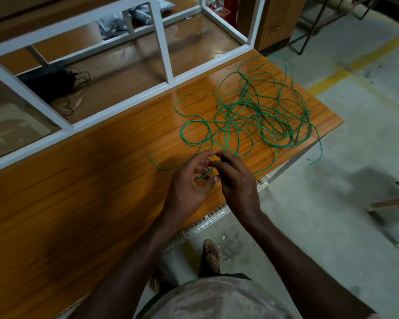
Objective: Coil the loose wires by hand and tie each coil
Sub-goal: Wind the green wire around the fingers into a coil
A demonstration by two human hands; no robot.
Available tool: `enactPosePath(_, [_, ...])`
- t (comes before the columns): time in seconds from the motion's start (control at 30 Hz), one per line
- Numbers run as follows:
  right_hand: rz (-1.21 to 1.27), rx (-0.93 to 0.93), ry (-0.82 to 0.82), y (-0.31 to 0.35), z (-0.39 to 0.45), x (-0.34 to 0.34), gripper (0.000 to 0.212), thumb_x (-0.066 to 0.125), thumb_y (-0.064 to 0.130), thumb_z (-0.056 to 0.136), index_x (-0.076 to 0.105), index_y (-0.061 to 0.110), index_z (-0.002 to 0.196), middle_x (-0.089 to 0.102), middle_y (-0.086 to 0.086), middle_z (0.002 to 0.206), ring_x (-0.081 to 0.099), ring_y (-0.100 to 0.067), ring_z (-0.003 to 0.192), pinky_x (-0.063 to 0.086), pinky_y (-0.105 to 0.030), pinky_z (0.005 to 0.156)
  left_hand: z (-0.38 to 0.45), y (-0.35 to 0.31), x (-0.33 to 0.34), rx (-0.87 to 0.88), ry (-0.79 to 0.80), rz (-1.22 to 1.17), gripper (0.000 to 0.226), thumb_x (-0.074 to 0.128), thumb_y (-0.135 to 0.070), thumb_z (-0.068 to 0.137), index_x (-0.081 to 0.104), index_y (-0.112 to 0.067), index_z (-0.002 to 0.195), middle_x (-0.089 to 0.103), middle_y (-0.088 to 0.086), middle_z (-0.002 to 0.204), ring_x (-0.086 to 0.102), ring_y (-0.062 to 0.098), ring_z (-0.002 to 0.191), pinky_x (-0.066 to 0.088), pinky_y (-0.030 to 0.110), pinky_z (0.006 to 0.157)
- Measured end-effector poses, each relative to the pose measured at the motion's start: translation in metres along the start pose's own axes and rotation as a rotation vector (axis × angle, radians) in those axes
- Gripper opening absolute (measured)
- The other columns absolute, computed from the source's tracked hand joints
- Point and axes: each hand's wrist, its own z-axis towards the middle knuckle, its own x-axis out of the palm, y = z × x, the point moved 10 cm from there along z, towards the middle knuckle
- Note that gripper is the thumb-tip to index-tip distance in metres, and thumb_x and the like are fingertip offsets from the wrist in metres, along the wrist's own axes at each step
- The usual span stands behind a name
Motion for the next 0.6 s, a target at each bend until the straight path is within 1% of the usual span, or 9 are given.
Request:
enactPosePath(0.03, [0.014, -0.015, 0.012, 0.005, 0.004, 0.005, 0.023, 0.067, -0.007, 0.096, 0.078, 0.002, 0.113, 0.068, -0.014, 0.134, 0.064, -0.023, 0.127, 0.044, -0.017, 0.107, -0.004, 0.001, -0.008, -0.009, -0.024, 0.019, 0.059, 0.081, -0.006, 0.087, 0.064, -0.031, 0.138, 0.072, -0.008, 0.114, 0.071, 0.014, 0.104, 0.059, 0.028, 0.090])
enactPosePath(0.1, [0.032, -0.037, 0.037, 0.012, 0.010, 0.017, 0.022, 0.068, -0.008, 0.096, 0.078, 0.002, 0.112, 0.069, -0.014, 0.135, 0.065, -0.023, 0.127, 0.046, -0.017, 0.107, -0.014, 0.006, -0.028, -0.043, -0.093, 0.055, 0.049, 0.080, -0.011, 0.091, 0.066, -0.033, 0.133, 0.073, -0.010, 0.108, 0.071, 0.010, 0.102, 0.059, 0.029, 0.089])
enactPosePath(0.2, [0.055, -0.062, 0.062, 0.028, 0.012, 0.037, 0.025, 0.070, -0.008, 0.097, 0.077, 0.003, 0.118, 0.071, -0.012, 0.132, 0.067, -0.022, 0.125, 0.051, -0.024, 0.106, -0.031, 0.020, -0.055, -0.104, -0.147, 0.078, 0.023, 0.073, -0.026, 0.097, 0.071, -0.040, 0.115, 0.076, -0.014, 0.095, 0.073, 0.006, 0.090, 0.061, 0.036, 0.082])
enactPosePath(0.27, [0.055, -0.072, 0.068, 0.041, 0.012, 0.050, 0.024, 0.072, -0.004, 0.098, 0.075, 0.002, 0.122, 0.073, -0.011, 0.126, 0.069, -0.022, 0.120, 0.054, -0.028, 0.103, -0.041, 0.031, -0.071, -0.145, -0.154, 0.065, 0.014, 0.066, -0.030, 0.098, 0.070, -0.041, 0.107, 0.076, -0.016, 0.088, 0.073, 0.006, 0.079, 0.061, 0.038, 0.076])
enactPosePath(0.33, [0.050, -0.064, 0.096, 0.049, 0.012, 0.067, 0.021, 0.073, -0.001, 0.098, 0.076, 0.003, 0.119, 0.073, -0.012, 0.122, 0.068, -0.019, 0.117, 0.053, -0.026, 0.101, -0.052, 0.042, -0.089, -0.165, -0.152, 0.081, 0.011, 0.060, -0.030, 0.100, 0.070, -0.034, 0.103, 0.074, -0.012, 0.081, 0.070, 0.007, 0.070, 0.060, 0.035, 0.069])
enactPosePath(0.4, [0.037, -0.018, 0.143, 0.045, 0.013, 0.085, 0.018, 0.073, 0.005, 0.099, 0.079, 0.006, 0.116, 0.074, -0.009, 0.120, 0.069, -0.018, 0.111, 0.053, -0.025, 0.097, -0.065, 0.051, -0.109, -0.177, -0.149, 0.089, 0.013, 0.055, -0.030, 0.103, 0.066, -0.025, 0.097, 0.071, -0.006, 0.077, 0.067, 0.010, 0.066, 0.059, 0.038, 0.065])
enactPosePath(0.47, [0.044, 0.077, 0.180, 0.031, 0.013, 0.101, 0.016, 0.073, 0.011, 0.101, 0.081, 0.011, 0.115, 0.077, -0.004, 0.116, 0.073, -0.018, 0.103, 0.057, -0.030, 0.093, -0.081, 0.061, -0.123, -0.211, -0.091, -0.048, 0.016, 0.051, -0.028, 0.106, 0.060, -0.020, 0.096, 0.072, 0.002, 0.078, 0.065, 0.016, 0.063, 0.055, 0.036, 0.063])
enactPosePath(0.53, [0.038, 0.145, 0.204, 0.023, 0.009, 0.117, 0.017, 0.073, 0.017, 0.101, 0.081, 0.015, 0.116, 0.079, -0.001, 0.116, 0.075, -0.014, 0.101, 0.059, -0.037, 0.092, -0.100, 0.068, -0.132, -0.284, 0.001, -0.286, 0.017, 0.050, -0.025, 0.105, 0.057, -0.010, 0.101, 0.072, 0.007, 0.077, 0.063, 0.017, 0.062, 0.051, 0.030, 0.062])
enactPosePath(0.6, [0.050, 0.173, 0.235, 0.033, 0.005, 0.137, 0.017, 0.072, 0.019, 0.102, 0.081, 0.019, 0.116, 0.080, 0.001, 0.117, 0.074, -0.012, 0.105, 0.059, -0.040, 0.093, -0.122, 0.071, -0.143, -0.385, 0.115, -0.484, 0.023, 0.051, -0.022, 0.104, 0.061, -0.005, 0.115, 0.069, 0.007, 0.075, 0.060, 0.016, 0.062, 0.050, 0.027, 0.063])
